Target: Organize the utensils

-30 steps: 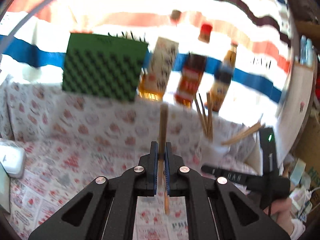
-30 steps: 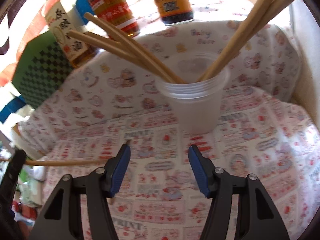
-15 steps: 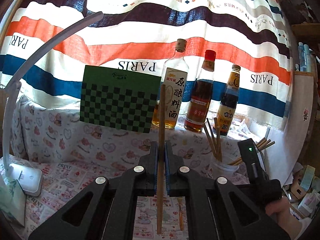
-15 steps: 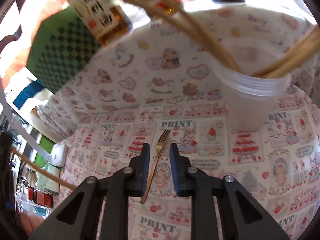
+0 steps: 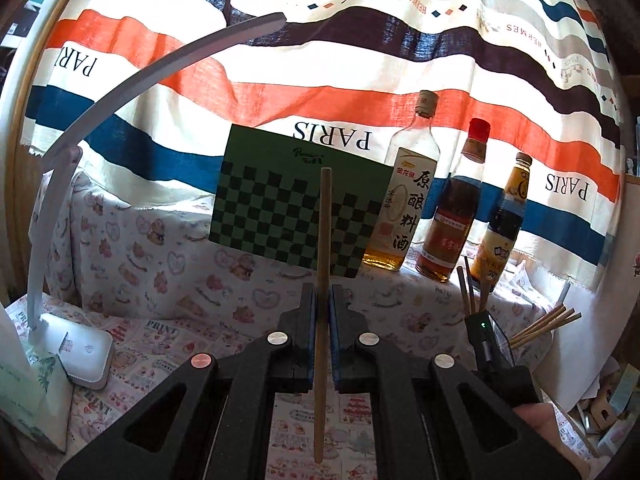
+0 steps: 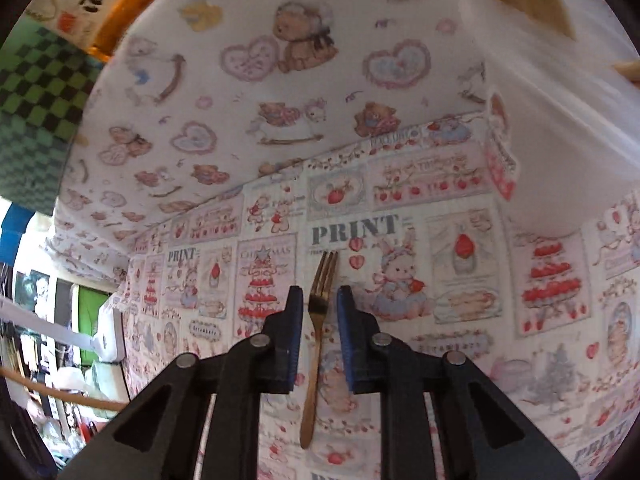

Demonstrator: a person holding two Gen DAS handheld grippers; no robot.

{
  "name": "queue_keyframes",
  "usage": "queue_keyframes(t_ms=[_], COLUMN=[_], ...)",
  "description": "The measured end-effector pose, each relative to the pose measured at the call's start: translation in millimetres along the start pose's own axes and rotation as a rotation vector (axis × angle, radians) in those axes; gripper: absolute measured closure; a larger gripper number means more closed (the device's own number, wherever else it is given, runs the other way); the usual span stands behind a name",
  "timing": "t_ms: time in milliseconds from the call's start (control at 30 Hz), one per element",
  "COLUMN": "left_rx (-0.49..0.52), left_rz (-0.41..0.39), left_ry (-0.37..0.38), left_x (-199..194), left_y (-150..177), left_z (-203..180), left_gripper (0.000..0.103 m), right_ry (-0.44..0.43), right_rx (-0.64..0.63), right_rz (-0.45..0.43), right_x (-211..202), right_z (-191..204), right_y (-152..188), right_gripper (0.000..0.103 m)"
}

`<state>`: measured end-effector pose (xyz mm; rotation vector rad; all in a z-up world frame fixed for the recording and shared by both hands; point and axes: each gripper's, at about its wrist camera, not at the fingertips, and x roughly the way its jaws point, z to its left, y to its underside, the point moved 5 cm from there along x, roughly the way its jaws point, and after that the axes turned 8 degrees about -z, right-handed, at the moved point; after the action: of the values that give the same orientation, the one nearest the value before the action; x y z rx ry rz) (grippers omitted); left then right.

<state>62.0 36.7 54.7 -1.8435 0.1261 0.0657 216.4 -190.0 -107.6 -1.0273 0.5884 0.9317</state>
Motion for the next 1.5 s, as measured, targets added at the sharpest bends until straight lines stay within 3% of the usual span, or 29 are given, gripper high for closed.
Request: queue_keyframes(t_ms=[200, 433, 500, 567, 733, 833, 933, 1067, 1167, 1267, 1333, 1433, 1500], left_rx=[-0.028, -0.049, -0.054, -0.057, -0.055, -0.051, -0.043, 0.003, 0.023, 0.019, 0.016, 0.011, 0.007], left_rz=[0.014, 0.027, 0.023, 0.024, 0.032, 0.040, 0.055, 0.057, 0.045, 0.046, 0.049, 0.053, 0.056], left_ry=[-0.003, -0.012, -0.016, -0.017, -0.020, -0.023, -0.019, -0.018, -0.021, -0.020, -0.021, -0.022, -0.024], left_x=[1.1, 1.8, 1.0, 0.5, 0.4, 1.1, 3.5, 3.3, 1.2, 1.2, 1.7, 2.6, 3.1], left_y=[-0.6, -1.0, -1.8, -2.1, -2.7, -1.8, 0.3, 2.2, 1.2, 1.2, 1.6, 2.2, 3.0], left_z=[4.6, 8.6, 10.0, 10.5, 10.1, 10.0, 8.8, 1.2, -2.1, -1.9, -1.0, 0.2, 0.9], left_gripper=[0.098, 0.098, 0.098, 0.098, 0.098, 0.098, 0.098, 0.098, 0.098, 0.098, 0.098, 0.098, 0.098], right_ry=[0.064, 0.133, 0.179, 0.248, 0.282, 0.298, 0.312, 0.160, 0.069, 0.027, -0.054, -0.163, -0.200], right_rx=[-0.061, -0.233, -0.301, -0.355, -0.411, -0.458, -0.484, -0.454, -0.459, -0.484, -0.491, -0.439, -0.371], right_rz=[-0.019, 0.051, 0.064, 0.066, 0.057, 0.039, -0.007, -0.124, -0.270, -0.473, -0.617, -0.859, -0.948], right_x=[2.4, 1.1, 3.0, 5.9, 18.2, 28.9, 24.2, -21.3, -69.5, -122.8, -158.5, -210.4, -228.3], right_z=[10.2, 20.8, 26.4, 29.8, 43.5, 64.5, 73.2, 88.8, 97.8, 100.0, 102.6, 83.4, 67.4], right_y=[-5.7, 2.0, 2.2, 2.9, -0.2, 4.6, 9.0, 15.3, 12.4, 7.1, 5.1, -7.9, -16.4], right_gripper=[0.098, 0.101, 0.098, 0.082, 0.082, 0.100, 0.101, 0.101, 0.101, 0.101, 0.101, 0.101, 0.101])
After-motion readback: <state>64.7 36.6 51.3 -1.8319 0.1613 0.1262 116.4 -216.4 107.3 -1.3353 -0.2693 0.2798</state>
